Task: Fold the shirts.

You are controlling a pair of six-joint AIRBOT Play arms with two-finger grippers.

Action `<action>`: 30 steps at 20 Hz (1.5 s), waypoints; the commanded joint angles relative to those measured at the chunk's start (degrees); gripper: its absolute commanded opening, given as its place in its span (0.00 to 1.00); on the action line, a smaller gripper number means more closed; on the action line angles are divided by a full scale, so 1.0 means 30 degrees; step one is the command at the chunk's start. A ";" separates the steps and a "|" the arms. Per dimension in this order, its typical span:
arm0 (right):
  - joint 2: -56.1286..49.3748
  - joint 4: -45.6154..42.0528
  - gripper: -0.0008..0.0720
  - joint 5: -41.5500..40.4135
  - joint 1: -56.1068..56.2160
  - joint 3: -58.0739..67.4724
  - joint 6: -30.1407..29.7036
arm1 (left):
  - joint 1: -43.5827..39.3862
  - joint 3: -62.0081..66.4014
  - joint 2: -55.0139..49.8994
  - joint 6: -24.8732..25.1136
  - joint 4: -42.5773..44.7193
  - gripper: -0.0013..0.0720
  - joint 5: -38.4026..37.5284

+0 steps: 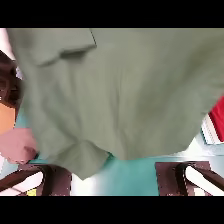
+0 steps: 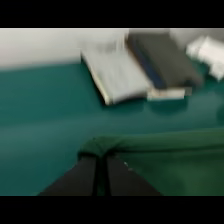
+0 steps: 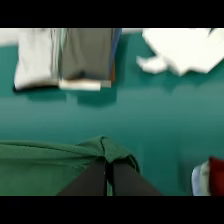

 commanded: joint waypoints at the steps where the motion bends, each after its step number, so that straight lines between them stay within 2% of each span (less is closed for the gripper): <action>1: -0.2856 -0.2259 0.03 0.0015 0.2601 -0.3191 -0.0226 | 0.0022 -0.1042 -0.5297 0.0000 -0.0364 0.06 -0.2907; 6: -0.7497 -0.3009 0.03 -0.2528 0.4080 -0.5996 -0.0160 | 0.0022 -0.4736 -1.0273 0.0066 -0.0306 0.06 -0.2142; 10: -1.0018 -0.2965 0.03 -0.3031 0.4080 -0.4648 -0.0160 | 0.0022 -0.5136 -1.0797 0.0168 -0.0073 0.06 -0.0211; 12: -1.0564 -0.2980 0.03 -0.2732 0.4080 -0.3322 -0.0175 | 0.0022 -0.4291 -1.0805 0.0175 -0.0073 0.06 -0.1188; 15: -1.0382 -0.3045 0.03 -0.1537 0.3738 -0.2346 -0.0546 | 0.0015 -0.3264 -1.0783 0.0160 -0.0073 0.06 -0.3752; 17: -0.9690 -0.3198 0.03 -0.1202 0.3534 -0.3585 -0.0831 | -0.0124 -0.3920 -1.0601 0.0124 0.0117 0.06 -0.4248; 19: -0.8808 -0.3177 0.03 -0.1763 0.3126 -0.5931 -0.0889 | -0.0452 -0.5100 -1.0484 0.0000 0.0335 0.06 -0.4073; 25: -0.7781 -0.3082 0.04 -0.3847 0.3002 -1.1555 -0.0852 | -0.1894 -0.8925 -1.0484 -0.0605 0.0393 0.06 -0.1195; 30: -0.7781 -0.3082 0.05 -0.4583 0.3133 -1.3245 -0.0648 | -0.1938 -0.9602 -1.0484 -0.0867 0.0495 0.06 -0.1523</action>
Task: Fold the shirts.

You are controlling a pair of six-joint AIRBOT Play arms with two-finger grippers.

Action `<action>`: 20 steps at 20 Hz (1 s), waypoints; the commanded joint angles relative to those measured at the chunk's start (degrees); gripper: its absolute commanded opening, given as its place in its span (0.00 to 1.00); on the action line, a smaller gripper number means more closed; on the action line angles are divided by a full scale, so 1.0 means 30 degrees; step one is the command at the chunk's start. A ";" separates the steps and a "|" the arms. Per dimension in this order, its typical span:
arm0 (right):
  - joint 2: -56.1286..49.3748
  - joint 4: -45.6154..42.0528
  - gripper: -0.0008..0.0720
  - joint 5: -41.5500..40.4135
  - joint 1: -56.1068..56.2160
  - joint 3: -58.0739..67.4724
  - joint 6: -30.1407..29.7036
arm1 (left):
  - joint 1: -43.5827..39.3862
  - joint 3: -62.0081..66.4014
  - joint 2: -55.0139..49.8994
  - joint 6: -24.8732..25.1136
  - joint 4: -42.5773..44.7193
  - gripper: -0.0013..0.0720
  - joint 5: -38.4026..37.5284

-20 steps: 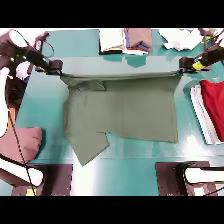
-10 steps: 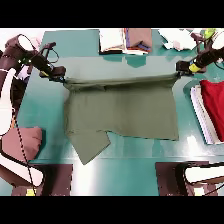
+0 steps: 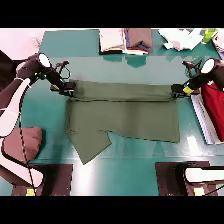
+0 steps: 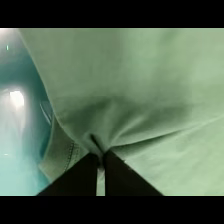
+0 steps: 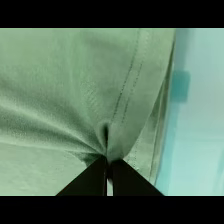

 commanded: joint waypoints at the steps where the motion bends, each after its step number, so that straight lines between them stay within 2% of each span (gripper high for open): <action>1: 0.0073 0.0211 0.24 -0.0546 0.0036 -0.0984 0.0175 | -0.0124 -0.0466 0.0044 -0.0153 0.0080 0.14 -0.0197; 2: 0.0197 0.0219 0.53 -0.0554 0.0015 -0.0954 0.0175 | -0.0124 -0.0474 0.0182 -0.0175 0.0095 0.49 -0.0306; 3: 0.0466 0.0211 0.58 -0.0539 -0.0095 -0.0954 0.0168 | -0.0124 -0.0474 0.0532 -0.0350 0.0299 0.62 -0.0321; 7: 0.2681 0.0204 0.58 0.0022 -0.0750 -0.0984 0.0160 | -0.0131 -0.1275 0.3803 -0.0823 0.1719 0.61 -0.0364; 10: 0.4218 0.0204 0.58 0.0444 -0.1093 -0.0991 0.0160 | -0.0175 -0.5530 0.7635 -0.1501 0.1741 0.61 -0.0175; 14: 0.5151 0.0211 0.58 0.0444 -0.0729 -0.0991 0.0160 | -0.1552 -1.3114 1.2466 -0.3388 0.1690 0.61 0.1632; 17: 0.5129 0.0204 0.58 0.0437 -0.0022 -0.1020 0.0160 | -0.2856 -1.7012 1.4360 -0.4728 0.1596 0.61 0.2142; 20: 0.5129 0.0204 0.58 0.0415 0.0605 -0.1013 0.0160 | -0.3891 -1.8928 1.4579 -0.5005 0.0313 0.63 0.3679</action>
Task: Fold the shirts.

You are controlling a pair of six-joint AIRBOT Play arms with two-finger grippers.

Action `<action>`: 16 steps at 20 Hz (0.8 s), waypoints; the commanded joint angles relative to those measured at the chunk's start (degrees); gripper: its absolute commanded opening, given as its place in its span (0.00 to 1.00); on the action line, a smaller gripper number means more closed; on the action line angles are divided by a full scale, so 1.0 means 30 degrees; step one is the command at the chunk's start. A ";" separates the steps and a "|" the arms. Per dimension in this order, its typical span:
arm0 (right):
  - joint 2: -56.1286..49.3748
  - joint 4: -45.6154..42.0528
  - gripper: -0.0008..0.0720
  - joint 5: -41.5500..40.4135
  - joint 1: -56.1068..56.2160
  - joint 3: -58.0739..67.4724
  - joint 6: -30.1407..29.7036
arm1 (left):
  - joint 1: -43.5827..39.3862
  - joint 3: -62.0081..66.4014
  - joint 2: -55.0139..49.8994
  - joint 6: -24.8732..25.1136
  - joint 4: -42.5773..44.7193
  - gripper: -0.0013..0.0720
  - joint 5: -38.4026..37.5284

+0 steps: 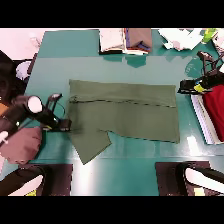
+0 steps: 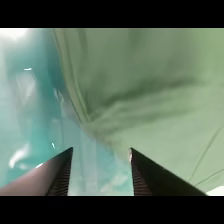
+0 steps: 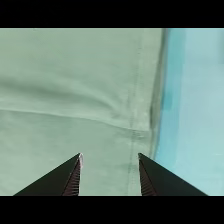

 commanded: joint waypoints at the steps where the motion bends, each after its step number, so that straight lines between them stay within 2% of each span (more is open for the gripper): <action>1: 0.0109 0.0000 0.58 0.0036 0.0605 -0.0007 0.0000 | -0.1326 -0.2798 0.0911 -0.0758 -0.1501 0.63 0.2324; 3: 0.0109 0.0007 0.58 0.0138 0.0605 -0.0007 0.0007 | -0.2040 -0.3286 0.0903 -0.1173 -0.1676 0.63 0.3577; 7: 0.0109 0.0007 0.58 0.0612 0.0605 -0.0007 0.0007 | -0.2521 -0.3738 0.0903 -0.1588 -0.1698 0.63 0.4350; 8: 0.0124 0.0007 0.58 0.0605 0.0605 -0.0007 0.0015 | -0.2521 -0.3701 0.0903 -0.1588 -0.1705 0.57 0.4371; 9: 0.0131 0.0022 0.58 0.0656 0.0605 -0.0007 0.0015 | -0.2521 -0.3563 0.0903 -0.1559 -0.1705 0.40 0.4357; 10: 0.0131 0.0015 0.58 0.0874 0.0605 -0.0007 0.0015 | -0.2514 -0.3315 0.0903 -0.1472 -0.1639 0.16 0.4313; 11: 0.0131 -0.0036 0.58 0.1457 0.0568 -0.0015 0.0007 | -0.2514 -0.2885 0.0911 -0.1341 -0.1588 0.06 0.4189; 13: 0.0466 -0.0080 0.58 0.2725 0.0117 -0.0685 -0.0015 | -0.2521 -0.1836 0.0911 -0.0874 -0.1530 0.06 0.3759; 16: 0.2776 -0.0168 0.58 0.2798 -0.1370 -0.4634 -0.0007 | -0.2521 -0.0641 0.0911 -0.0430 -0.1545 0.06 0.3657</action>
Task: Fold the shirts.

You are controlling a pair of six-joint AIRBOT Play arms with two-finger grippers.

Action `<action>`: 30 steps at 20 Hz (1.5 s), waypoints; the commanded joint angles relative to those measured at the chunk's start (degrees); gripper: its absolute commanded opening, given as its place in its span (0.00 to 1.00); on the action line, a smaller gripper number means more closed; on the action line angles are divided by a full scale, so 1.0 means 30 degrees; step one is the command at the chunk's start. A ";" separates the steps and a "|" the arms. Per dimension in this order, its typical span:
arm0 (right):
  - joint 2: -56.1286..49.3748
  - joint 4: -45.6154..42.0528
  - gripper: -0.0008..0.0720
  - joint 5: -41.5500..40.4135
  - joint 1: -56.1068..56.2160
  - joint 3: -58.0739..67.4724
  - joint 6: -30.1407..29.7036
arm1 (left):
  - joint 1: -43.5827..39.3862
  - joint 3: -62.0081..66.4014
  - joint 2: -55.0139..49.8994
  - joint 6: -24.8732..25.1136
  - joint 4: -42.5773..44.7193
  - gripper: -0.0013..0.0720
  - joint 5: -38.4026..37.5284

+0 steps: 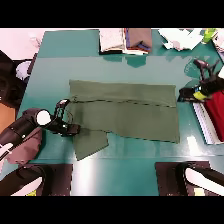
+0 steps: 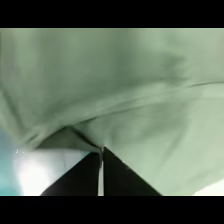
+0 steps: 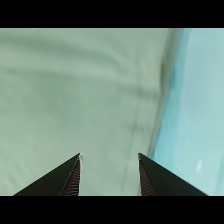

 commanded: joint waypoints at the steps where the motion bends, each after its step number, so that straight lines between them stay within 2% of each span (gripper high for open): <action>1: 0.2317 -0.0073 0.58 0.0809 -0.1625 -0.3978 -0.0015 | -0.0007 0.1297 0.0036 0.0597 -0.0080 0.06 -0.0109; 3: 0.3723 -0.0058 0.80 0.0831 -0.2980 -0.6798 -0.0015 | -0.0007 0.1421 0.0036 0.0590 -0.0109 0.06 0.0087; 7: 0.4940 0.0124 0.80 0.0648 -0.4656 -1.0652 -0.0015 | -0.0007 0.1421 0.0036 0.0590 -0.0109 0.06 0.0372; 12: 0.4962 0.1953 0.76 -0.1734 -0.3585 -1.2335 0.0000 | -0.0007 0.1421 0.0036 0.0590 -0.0109 0.06 0.0299; 13: 0.4969 0.2076 0.70 -0.2222 -0.3162 -1.2327 0.0029 | -0.0007 0.1421 0.0036 0.0590 -0.0109 0.06 0.0299; 18: 0.4962 0.1974 0.61 -0.3184 -0.2018 -1.2327 0.0510 | -0.0007 0.1421 0.0036 0.0597 -0.0117 0.06 0.0321; 20: 0.4962 0.1960 0.26 -0.3206 -0.1552 -1.2327 0.0430 | -0.0007 0.1421 0.0036 0.0627 -0.0073 0.06 0.0313; 21: 0.4969 0.1938 0.19 -0.3228 -0.1217 -1.2327 0.0423 | -0.0007 0.1421 0.0036 0.1035 -0.0058 0.06 0.0270; 22: 0.4969 0.1931 0.04 -0.3198 -0.0874 -1.2327 0.0423 | 0.0000 0.1421 0.0036 0.1545 0.0087 0.06 0.0044; 25: 0.4969 0.1056 0.03 -0.2244 -0.0197 -1.1766 0.0430 | -0.0007 0.1421 0.0517 0.1486 0.1617 0.06 -0.1581; 28: 0.4969 -0.0619 0.04 0.0029 0.0066 -1.0105 0.0423 | -0.0007 0.1413 0.3206 0.0546 0.3526 0.06 -0.3147; 30: 0.4983 -0.1035 0.03 0.1246 0.0066 -0.9187 0.0415 | -0.0007 0.1362 0.4437 0.0568 0.3548 0.06 -0.5085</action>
